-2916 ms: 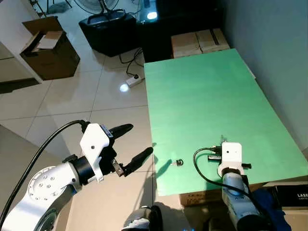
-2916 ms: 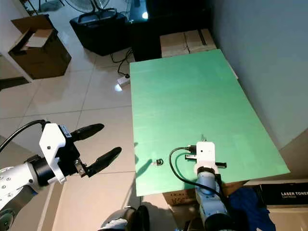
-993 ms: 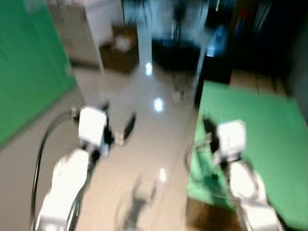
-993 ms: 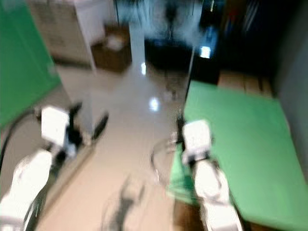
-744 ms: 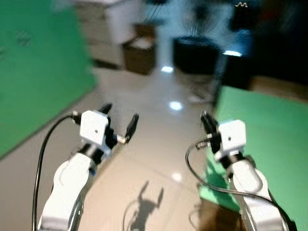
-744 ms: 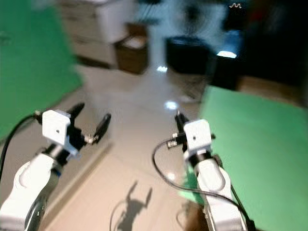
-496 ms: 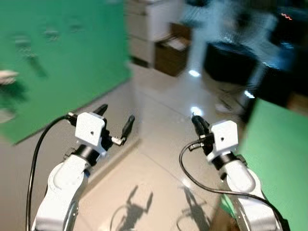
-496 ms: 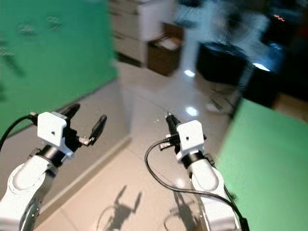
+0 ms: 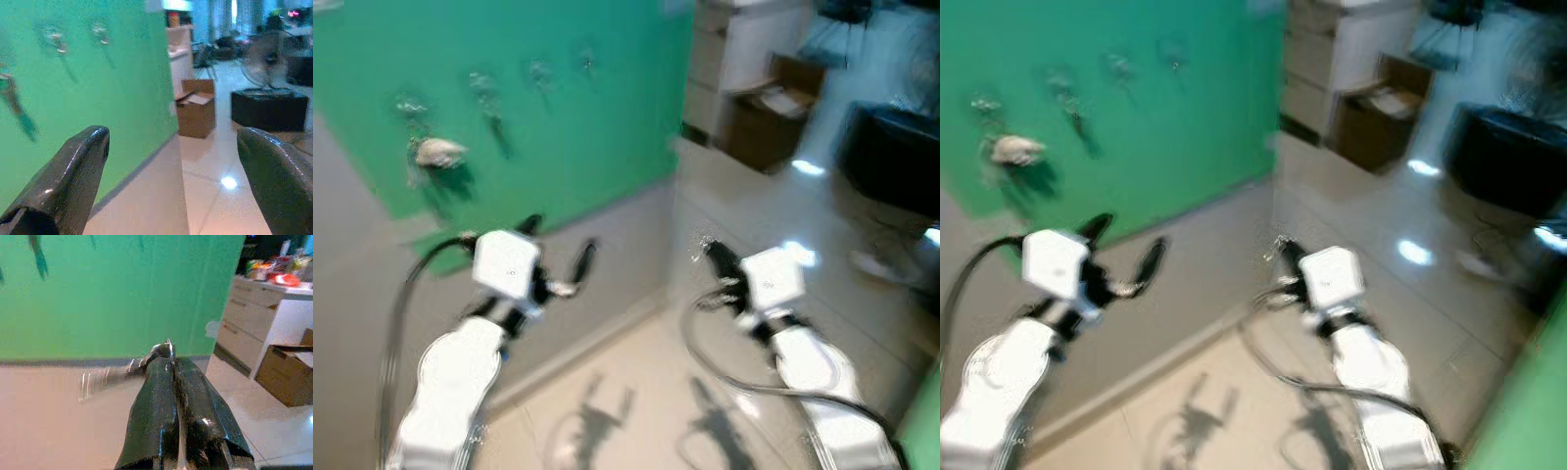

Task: Hang keys on a hook

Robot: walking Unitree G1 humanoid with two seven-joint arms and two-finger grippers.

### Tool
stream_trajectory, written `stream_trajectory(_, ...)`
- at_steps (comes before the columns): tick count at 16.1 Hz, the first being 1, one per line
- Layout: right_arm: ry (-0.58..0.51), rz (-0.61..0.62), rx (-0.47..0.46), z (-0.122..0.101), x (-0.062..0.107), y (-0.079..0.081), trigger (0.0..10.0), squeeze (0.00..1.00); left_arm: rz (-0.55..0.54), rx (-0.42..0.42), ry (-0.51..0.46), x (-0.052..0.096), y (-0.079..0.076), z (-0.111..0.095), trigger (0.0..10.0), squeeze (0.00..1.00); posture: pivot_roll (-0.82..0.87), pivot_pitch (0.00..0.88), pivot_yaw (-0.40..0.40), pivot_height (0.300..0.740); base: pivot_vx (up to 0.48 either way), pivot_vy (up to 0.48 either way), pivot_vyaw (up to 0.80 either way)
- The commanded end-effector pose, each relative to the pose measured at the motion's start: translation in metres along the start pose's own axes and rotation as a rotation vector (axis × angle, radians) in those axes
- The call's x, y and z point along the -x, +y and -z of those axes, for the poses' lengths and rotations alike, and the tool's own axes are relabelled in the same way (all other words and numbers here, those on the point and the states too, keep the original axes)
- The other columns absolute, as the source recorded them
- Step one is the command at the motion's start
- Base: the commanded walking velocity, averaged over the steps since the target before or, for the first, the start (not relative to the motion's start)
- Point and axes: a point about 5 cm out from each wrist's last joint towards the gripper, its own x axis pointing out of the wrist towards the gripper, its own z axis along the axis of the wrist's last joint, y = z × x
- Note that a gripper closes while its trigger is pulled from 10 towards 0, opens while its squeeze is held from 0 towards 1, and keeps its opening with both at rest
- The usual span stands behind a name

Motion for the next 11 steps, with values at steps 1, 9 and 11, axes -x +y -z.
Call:
stream_trajectory(1,-0.045,-0.029,-0.021,-0.009,-0.006,0.006,10.0,0.0,-0.028,-0.026,0.018,0.004,0.008,0.001,10.0,0.0,0.02,0.0,0.026,0.74,0.349,0.0,0.8)
stream_trajectory(9,-0.122,0.013,-0.087,-0.018,-0.004,-0.009,10.0,0.0,-0.005,-0.018,-0.004,0.006,0.002,-0.002,10.0,0.0,0.02,0.0,0.022,0.74,0.258,0.0,0.46)
stream_trajectory(11,-0.137,0.011,-0.097,-0.021,-0.004,-0.01,10.0,0.0,-0.032,-0.011,0.003,0.006,0.005,0.0,10.0,0.0,0.02,0.0,0.023,0.74,0.0,0.0,0.0)
